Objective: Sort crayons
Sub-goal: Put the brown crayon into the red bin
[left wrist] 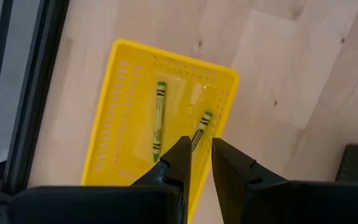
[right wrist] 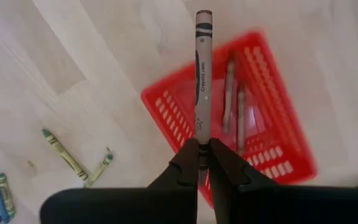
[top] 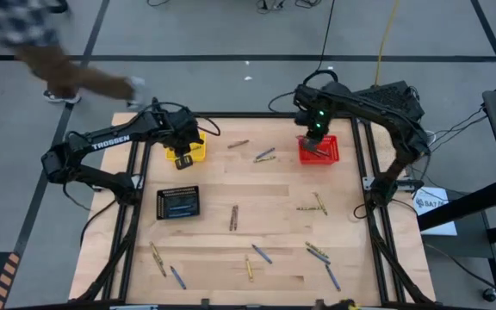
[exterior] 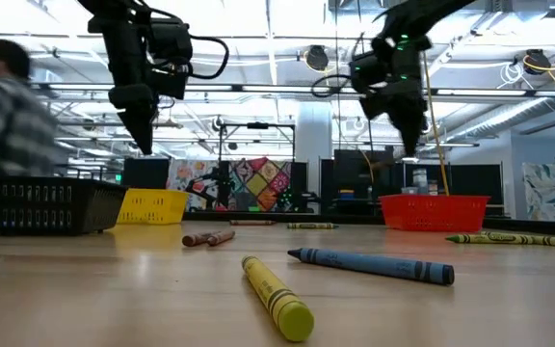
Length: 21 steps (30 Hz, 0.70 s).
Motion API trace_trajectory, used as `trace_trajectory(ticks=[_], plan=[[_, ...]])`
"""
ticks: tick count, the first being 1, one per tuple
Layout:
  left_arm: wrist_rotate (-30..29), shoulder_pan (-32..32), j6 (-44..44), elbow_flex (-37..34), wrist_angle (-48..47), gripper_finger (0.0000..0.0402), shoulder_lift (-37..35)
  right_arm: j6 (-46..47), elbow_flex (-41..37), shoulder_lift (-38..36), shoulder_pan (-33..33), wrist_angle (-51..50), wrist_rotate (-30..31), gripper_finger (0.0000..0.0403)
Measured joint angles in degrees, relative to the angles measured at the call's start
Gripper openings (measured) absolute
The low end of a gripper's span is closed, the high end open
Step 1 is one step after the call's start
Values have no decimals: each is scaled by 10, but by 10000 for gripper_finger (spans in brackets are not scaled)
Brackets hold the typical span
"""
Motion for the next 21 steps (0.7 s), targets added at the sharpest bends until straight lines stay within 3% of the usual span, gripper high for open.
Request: trace_trajectory(ticks=[5, 10, 15, 21], plan=[[0, 0, 0, 0, 4, 59, 0, 26, -123, -68, -10, 71, 0, 0], [0, 0, -15, -1, 17, 59, 0, 35, -197, -94, -19, 115, 2, 0], [0, 0, -16, -1, 32, 59, 0, 35, -238, -90, -36, 184, 47, 0], [0, 0, -16, -1, 35, 59, 0, 30, -255, -90, -61, 249, 46, 0]])
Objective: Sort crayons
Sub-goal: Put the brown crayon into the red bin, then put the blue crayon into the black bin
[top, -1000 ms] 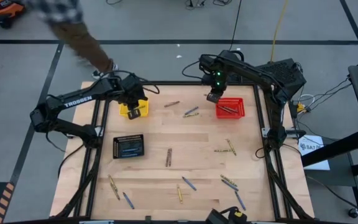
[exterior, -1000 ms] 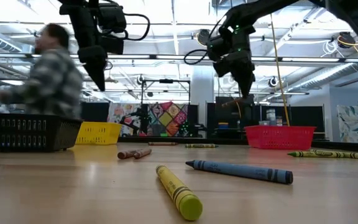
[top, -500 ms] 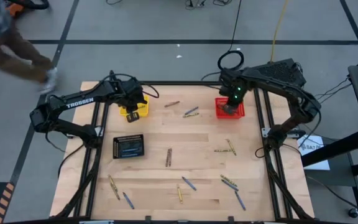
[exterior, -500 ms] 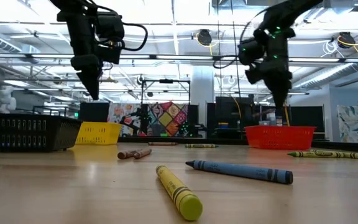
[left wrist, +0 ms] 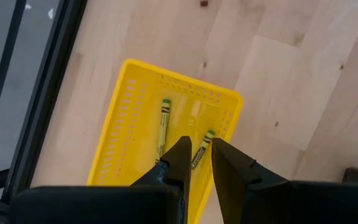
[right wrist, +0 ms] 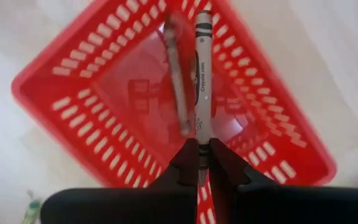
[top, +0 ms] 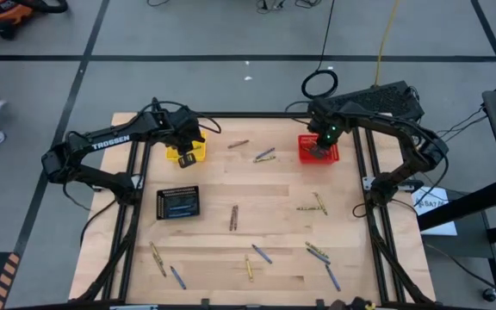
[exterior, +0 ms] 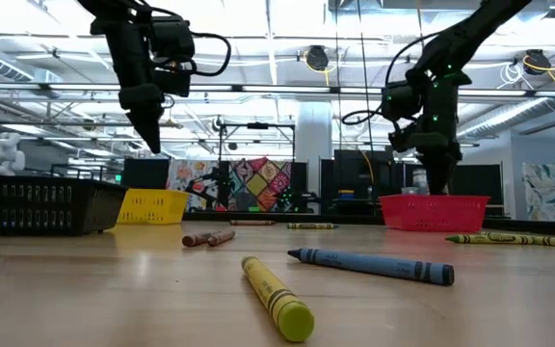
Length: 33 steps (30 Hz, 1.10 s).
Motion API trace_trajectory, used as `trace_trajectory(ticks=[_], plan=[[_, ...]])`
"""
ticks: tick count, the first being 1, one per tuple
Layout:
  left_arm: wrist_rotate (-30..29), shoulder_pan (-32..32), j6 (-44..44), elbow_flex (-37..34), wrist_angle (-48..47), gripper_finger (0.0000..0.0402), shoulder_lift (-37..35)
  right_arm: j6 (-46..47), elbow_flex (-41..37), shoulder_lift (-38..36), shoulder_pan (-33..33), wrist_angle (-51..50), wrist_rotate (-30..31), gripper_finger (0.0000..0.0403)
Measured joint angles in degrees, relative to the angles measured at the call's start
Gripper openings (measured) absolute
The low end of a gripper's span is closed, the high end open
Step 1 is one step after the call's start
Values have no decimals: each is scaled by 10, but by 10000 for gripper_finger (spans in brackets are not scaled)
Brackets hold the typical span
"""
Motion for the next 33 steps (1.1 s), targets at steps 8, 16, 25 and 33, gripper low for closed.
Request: trace_trajectory(ticks=[8, 16, 25, 33], plan=[[0, 0, 0, 0, 0, 59, 0, 0, -14, 0, -10, 5, -31, 0], [0, 0, 0, 0, 12, 59, 0, -13, -14, 0, -10, 5, -30, 14], [0, 0, 0, 0, 11, 59, 0, -17, -14, 0, -10, 8, -28, 57], [0, 0, 1, 0, 11, 59, 0, -15, -14, 0, -10, 8, -28, 89]])
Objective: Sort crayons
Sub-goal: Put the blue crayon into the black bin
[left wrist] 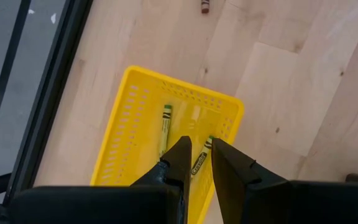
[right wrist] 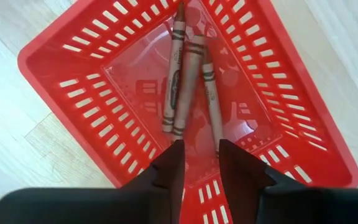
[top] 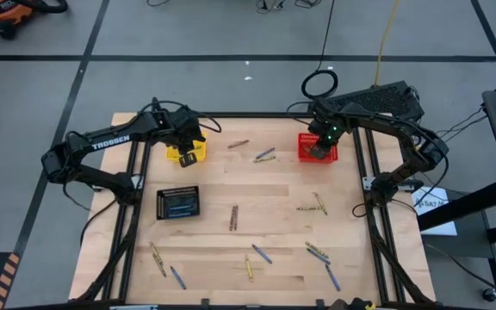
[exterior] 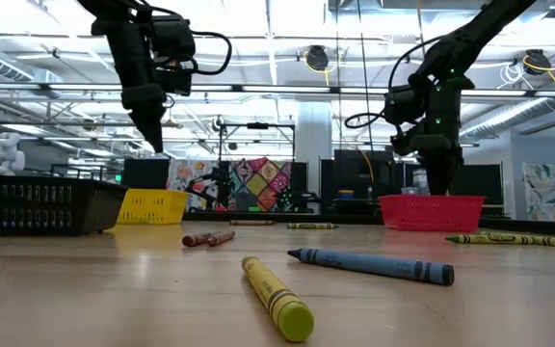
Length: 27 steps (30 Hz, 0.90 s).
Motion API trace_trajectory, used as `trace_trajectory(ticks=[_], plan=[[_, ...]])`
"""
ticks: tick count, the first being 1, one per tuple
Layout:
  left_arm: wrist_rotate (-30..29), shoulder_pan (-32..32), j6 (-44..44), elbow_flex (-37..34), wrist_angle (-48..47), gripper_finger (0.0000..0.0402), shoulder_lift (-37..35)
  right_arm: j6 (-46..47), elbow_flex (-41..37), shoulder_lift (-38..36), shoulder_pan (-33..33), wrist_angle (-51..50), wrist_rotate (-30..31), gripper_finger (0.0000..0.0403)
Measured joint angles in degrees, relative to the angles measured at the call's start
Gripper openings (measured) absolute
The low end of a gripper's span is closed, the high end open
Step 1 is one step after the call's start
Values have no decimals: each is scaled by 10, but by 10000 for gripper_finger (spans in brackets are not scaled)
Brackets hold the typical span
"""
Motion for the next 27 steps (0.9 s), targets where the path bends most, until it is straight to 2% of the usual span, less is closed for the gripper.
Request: trace_trajectory(ticks=[14, 22, 27], plan=[[6, -3, -30, 0, -6, 59, 0, 7, 0, 0, 2, 27, -1, 91], [14, -49, -31, 0, -6, 59, 0, 4, 0, 0, 19, 57, 0, 103], [77, -68, -51, 0, -7, 59, 1, -8, 0, 0, 30, 71, 2, 119]])
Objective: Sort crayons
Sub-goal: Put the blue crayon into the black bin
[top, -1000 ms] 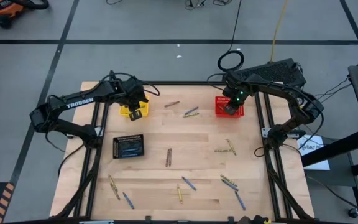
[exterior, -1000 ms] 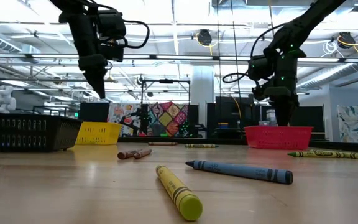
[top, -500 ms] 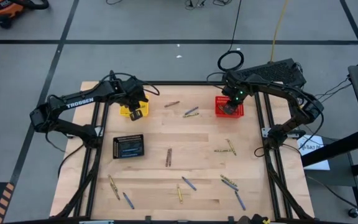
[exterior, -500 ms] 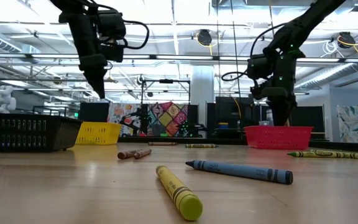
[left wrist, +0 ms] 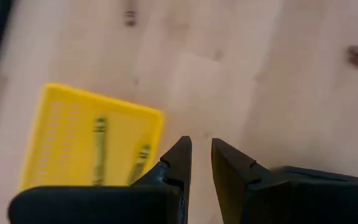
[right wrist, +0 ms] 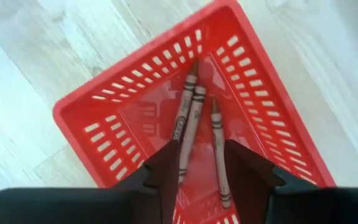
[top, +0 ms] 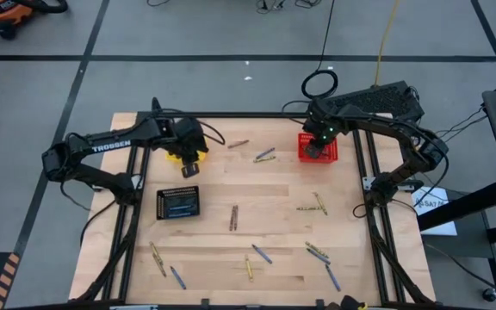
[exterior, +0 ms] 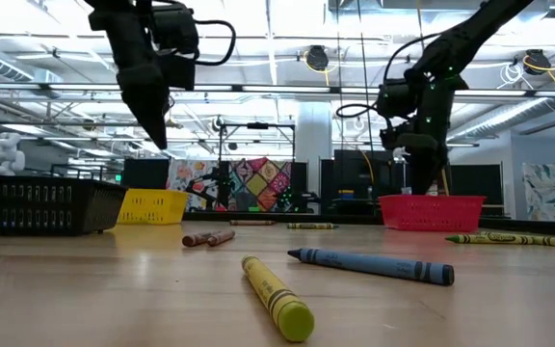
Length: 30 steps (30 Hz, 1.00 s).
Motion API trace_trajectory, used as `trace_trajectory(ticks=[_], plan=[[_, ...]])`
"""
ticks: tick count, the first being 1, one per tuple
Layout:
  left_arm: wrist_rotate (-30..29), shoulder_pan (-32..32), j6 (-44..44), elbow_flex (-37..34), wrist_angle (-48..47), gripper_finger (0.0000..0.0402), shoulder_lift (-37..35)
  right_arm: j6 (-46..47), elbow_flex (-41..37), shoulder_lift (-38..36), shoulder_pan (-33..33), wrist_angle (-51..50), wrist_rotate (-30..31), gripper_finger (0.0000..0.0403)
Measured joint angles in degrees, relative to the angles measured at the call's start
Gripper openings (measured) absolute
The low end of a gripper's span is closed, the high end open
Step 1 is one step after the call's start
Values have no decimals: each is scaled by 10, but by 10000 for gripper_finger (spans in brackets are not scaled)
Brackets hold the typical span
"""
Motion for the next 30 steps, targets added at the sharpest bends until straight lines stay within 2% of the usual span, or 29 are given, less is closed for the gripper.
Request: trace_trajectory(ticks=[5, 10, 21, 30], plan=[[9, -21, -42, 0, -14, 59, 0, -2, 0, 0, 8, 1, 0, 130], [9, -59, -122, 0, -47, 59, 0, -2, 0, 0, 13, 1, 0, 132], [9, -174, -305, 0, -160, 59, 0, 19, 0, 0, 13, 2, 0, 132], [33, -285, -412, 0, -165, 59, 0, 41, 0, 0, 13, 23, -2, 132]])
